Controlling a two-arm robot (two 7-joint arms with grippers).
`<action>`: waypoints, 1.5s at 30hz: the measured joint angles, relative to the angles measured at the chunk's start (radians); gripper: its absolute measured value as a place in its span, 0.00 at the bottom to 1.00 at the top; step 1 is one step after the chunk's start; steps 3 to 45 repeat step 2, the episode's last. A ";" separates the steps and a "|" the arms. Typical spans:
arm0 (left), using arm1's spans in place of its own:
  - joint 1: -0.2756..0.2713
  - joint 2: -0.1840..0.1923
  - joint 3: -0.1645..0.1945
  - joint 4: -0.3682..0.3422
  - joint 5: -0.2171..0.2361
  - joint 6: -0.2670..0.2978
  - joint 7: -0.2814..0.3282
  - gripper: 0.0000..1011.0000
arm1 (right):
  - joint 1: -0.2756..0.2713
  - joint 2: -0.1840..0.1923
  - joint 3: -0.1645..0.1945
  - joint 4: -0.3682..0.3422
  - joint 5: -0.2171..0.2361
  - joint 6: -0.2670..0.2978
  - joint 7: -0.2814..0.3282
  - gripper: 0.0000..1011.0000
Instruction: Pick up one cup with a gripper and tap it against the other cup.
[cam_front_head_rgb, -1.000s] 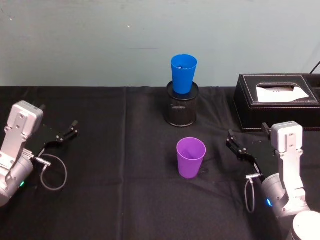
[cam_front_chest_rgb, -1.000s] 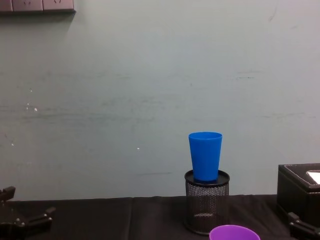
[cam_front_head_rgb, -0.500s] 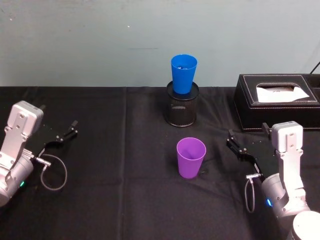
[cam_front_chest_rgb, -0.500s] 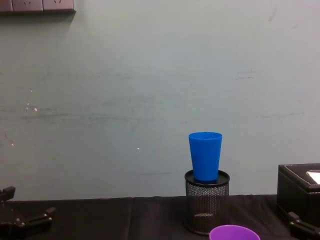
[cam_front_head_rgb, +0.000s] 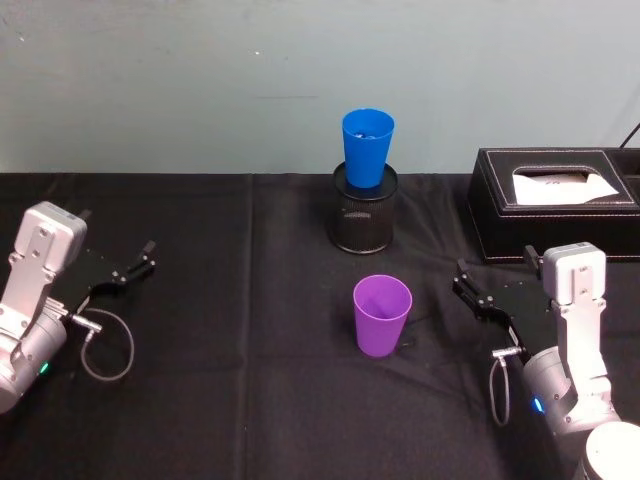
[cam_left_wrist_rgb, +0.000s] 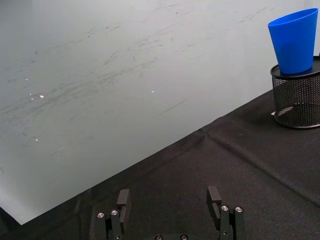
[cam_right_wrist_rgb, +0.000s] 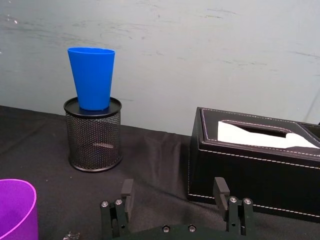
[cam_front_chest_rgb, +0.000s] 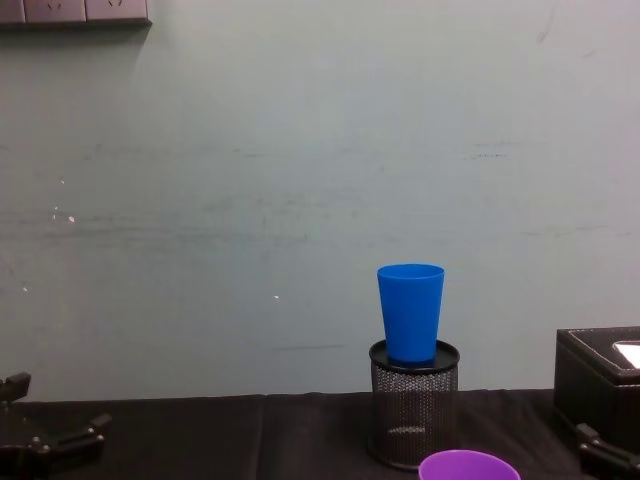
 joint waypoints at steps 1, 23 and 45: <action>0.000 0.000 0.000 0.000 0.000 0.000 0.000 0.99 | 0.000 0.000 0.000 0.000 0.000 0.000 0.000 0.99; 0.000 0.000 0.000 0.000 0.000 0.000 0.000 0.99 | 0.000 0.000 0.000 0.000 0.000 0.000 0.000 0.99; 0.000 0.000 0.000 0.000 0.000 0.000 0.000 0.99 | 0.000 0.000 0.000 0.000 0.000 0.000 0.000 0.99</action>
